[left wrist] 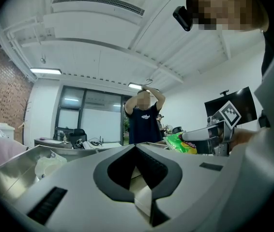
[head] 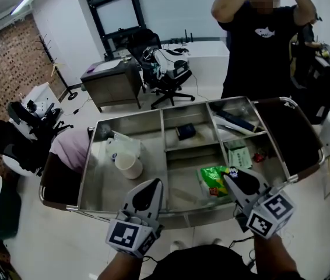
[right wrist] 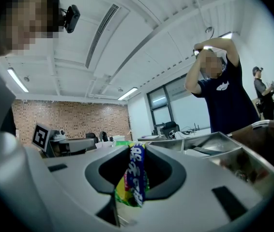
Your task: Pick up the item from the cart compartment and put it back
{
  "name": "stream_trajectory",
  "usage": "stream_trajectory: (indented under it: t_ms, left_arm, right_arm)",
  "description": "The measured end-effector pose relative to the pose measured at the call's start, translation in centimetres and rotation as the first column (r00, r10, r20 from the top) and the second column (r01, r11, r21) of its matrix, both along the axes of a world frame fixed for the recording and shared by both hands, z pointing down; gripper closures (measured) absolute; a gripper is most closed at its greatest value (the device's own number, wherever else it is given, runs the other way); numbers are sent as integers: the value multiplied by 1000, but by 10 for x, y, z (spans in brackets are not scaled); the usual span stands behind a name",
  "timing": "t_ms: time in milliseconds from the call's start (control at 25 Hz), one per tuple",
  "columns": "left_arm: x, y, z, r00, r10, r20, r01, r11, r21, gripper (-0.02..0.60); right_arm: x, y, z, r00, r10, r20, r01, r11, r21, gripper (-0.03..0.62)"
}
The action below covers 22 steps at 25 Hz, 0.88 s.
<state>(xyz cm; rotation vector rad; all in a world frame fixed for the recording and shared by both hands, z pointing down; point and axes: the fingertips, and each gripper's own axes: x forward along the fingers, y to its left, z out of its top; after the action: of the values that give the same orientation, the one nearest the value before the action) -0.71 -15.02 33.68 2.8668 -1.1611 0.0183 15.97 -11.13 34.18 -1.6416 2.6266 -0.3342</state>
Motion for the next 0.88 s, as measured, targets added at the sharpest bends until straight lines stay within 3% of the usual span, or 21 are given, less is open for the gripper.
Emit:
stream_trajectory:
  t_ms: [440,880]
  left_arm:
    - [8,5,-2,999,22,28,-24,998,60,581]
    - [3,1,0,1000,12,26,-14,998,54,581]
  right_arm:
    - [1,-1,4,1000,3,14,-3,1000,-9,482]
    - [-1,-2,8,1000,7,8,-7,1000,-19,482]
